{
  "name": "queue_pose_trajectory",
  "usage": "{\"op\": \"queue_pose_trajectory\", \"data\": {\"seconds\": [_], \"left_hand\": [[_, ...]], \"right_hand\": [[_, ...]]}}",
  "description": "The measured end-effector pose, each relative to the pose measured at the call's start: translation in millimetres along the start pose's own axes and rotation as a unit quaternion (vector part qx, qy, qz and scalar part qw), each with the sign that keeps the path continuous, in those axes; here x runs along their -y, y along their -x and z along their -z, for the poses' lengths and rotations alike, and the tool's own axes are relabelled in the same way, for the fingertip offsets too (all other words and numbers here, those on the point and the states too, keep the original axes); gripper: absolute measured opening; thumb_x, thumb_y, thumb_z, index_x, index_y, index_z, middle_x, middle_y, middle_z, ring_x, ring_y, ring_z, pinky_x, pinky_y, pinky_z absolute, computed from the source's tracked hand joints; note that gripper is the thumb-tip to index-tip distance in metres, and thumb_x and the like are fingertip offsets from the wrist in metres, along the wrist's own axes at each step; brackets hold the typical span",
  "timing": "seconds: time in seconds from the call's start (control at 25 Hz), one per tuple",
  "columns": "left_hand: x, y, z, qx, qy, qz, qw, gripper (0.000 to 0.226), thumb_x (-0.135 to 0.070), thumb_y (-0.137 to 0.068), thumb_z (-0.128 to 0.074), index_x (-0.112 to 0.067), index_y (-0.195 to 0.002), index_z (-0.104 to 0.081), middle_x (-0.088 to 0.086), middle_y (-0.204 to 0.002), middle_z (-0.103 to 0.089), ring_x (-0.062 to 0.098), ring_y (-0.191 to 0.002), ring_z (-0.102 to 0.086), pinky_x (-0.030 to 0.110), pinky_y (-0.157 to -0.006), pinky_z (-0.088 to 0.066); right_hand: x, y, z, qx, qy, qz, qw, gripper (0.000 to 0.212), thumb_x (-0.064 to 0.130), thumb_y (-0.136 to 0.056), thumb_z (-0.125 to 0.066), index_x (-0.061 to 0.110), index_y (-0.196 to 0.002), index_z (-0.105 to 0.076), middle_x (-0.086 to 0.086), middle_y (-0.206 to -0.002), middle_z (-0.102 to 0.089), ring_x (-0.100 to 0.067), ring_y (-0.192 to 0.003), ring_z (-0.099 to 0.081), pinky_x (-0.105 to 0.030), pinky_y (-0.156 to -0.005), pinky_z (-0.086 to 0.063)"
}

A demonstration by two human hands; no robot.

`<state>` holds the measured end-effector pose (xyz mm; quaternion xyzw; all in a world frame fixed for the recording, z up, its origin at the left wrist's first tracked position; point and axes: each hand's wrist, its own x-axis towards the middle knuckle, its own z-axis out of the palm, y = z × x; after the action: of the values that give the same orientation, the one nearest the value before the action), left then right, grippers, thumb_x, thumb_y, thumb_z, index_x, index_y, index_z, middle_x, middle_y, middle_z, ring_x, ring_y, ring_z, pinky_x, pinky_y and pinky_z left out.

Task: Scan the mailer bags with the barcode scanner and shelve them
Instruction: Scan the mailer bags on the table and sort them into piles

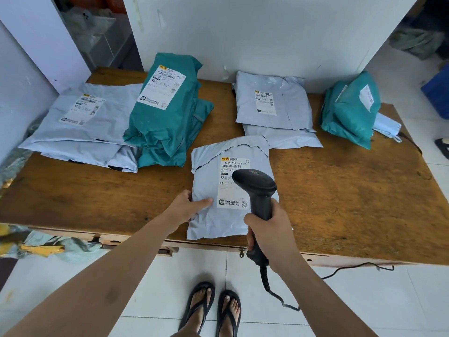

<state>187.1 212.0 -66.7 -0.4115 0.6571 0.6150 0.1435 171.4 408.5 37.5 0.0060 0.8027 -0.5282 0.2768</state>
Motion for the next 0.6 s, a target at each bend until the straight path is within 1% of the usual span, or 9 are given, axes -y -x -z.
{"op": "queue_pose_trajectory", "data": {"seconds": [0.04,0.08,0.12,0.2,0.24,0.28,0.36,0.52,0.6], "left_hand": [[-3,3,-2,-0.006,-0.016,-0.007,1.000,0.058,-0.042,-0.082,-0.068,-0.009,-0.123,-0.044,0.000,-0.105,-0.058,0.012,-0.080,-0.056,0.024,-0.063,-0.049],[-6,6,-4,-0.024,-0.077,-0.021,0.997,0.058,-0.047,-0.085,-0.062,-0.008,-0.122,-0.042,0.004,-0.114,-0.056,0.015,-0.085,-0.057,0.026,-0.066,-0.051],[-8,8,-7,-0.060,-0.180,-0.050,0.981,0.061,-0.052,-0.088,-0.056,-0.008,-0.126,-0.038,0.009,-0.125,-0.050,0.021,-0.096,-0.058,0.031,-0.074,-0.053],[-12,14,-16,-0.171,-0.361,-0.170,0.901,0.066,-0.053,-0.092,-0.046,-0.010,-0.138,-0.026,0.014,-0.143,-0.031,0.031,-0.122,-0.047,0.040,-0.092,-0.049],[-18,16,-19,-0.207,-0.401,-0.241,0.859,0.066,-0.051,-0.093,-0.043,-0.012,-0.142,-0.022,0.016,-0.149,-0.023,0.032,-0.130,-0.040,0.040,-0.099,-0.044],[-27,16,-22,-0.220,-0.413,-0.296,0.833,0.064,-0.049,-0.094,-0.041,-0.013,-0.143,-0.021,0.016,-0.153,-0.018,0.031,-0.135,-0.034,0.039,-0.103,-0.041],[-52,7,-26,-0.214,-0.404,-0.349,0.818,0.062,-0.046,-0.095,-0.042,-0.012,-0.143,-0.023,0.017,-0.153,-0.018,0.031,-0.138,-0.030,0.039,-0.108,-0.036],[-115,-43,-38,-0.213,-0.404,-0.387,0.801,0.055,-0.035,-0.094,-0.049,-0.007,-0.138,-0.033,0.018,-0.145,-0.030,0.035,-0.129,-0.038,0.043,-0.102,-0.038],[-149,-72,-51,-0.203,-0.424,-0.397,0.789,0.055,-0.033,-0.094,-0.050,-0.005,-0.138,-0.032,0.019,-0.145,-0.030,0.038,-0.126,-0.039,0.045,-0.100,-0.038]], "right_hand": [[0,-2,1,-0.007,-0.007,-0.002,1.000,0.013,-0.001,-0.082,-0.052,0.005,-0.093,-0.047,-0.016,-0.056,-0.046,-0.015,-0.033,-0.042,-0.031,-0.046,-0.045],[1,-3,3,-0.014,-0.014,-0.003,1.000,0.014,-0.002,-0.082,-0.052,0.005,-0.093,-0.048,-0.016,-0.057,-0.046,-0.016,-0.034,-0.042,-0.033,-0.047,-0.045],[2,-4,4,-0.024,-0.020,-0.002,1.000,0.015,-0.002,-0.081,-0.052,0.005,-0.094,-0.048,-0.017,-0.057,-0.046,-0.017,-0.034,-0.042,-0.034,-0.047,-0.044],[5,-8,9,-0.042,-0.038,0.000,0.998,0.016,-0.002,-0.081,-0.053,0.006,-0.095,-0.050,-0.017,-0.057,-0.047,-0.017,-0.036,-0.042,-0.033,-0.047,-0.042],[6,-10,11,-0.052,-0.052,-0.003,0.997,0.016,-0.002,-0.082,-0.054,0.006,-0.095,-0.050,-0.016,-0.057,-0.047,-0.017,-0.036,-0.042,-0.032,-0.046,-0.041],[8,-14,14,-0.061,-0.066,-0.007,0.996,0.016,-0.002,-0.082,-0.055,0.007,-0.094,-0.051,-0.015,-0.057,-0.047,-0.017,-0.036,-0.042,-0.030,-0.044,-0.041],[12,-22,22,-0.080,-0.085,-0.011,0.993,0.014,-0.001,-0.082,-0.056,0.009,-0.092,-0.053,-0.014,-0.056,-0.048,-0.016,-0.037,-0.042,-0.029,-0.043,-0.043],[16,-47,54,-0.115,-0.113,-0.016,0.987,0.007,0.001,-0.083,-0.058,0.006,-0.085,-0.052,-0.013,-0.051,-0.046,-0.019,-0.036,-0.040,-0.029,-0.045,-0.043],[18,-67,75,-0.129,-0.096,-0.007,0.987,0.007,0.002,-0.083,-0.059,0.004,-0.084,-0.052,-0.013,-0.051,-0.047,-0.018,-0.036,-0.042,-0.030,-0.046,-0.045]]}}
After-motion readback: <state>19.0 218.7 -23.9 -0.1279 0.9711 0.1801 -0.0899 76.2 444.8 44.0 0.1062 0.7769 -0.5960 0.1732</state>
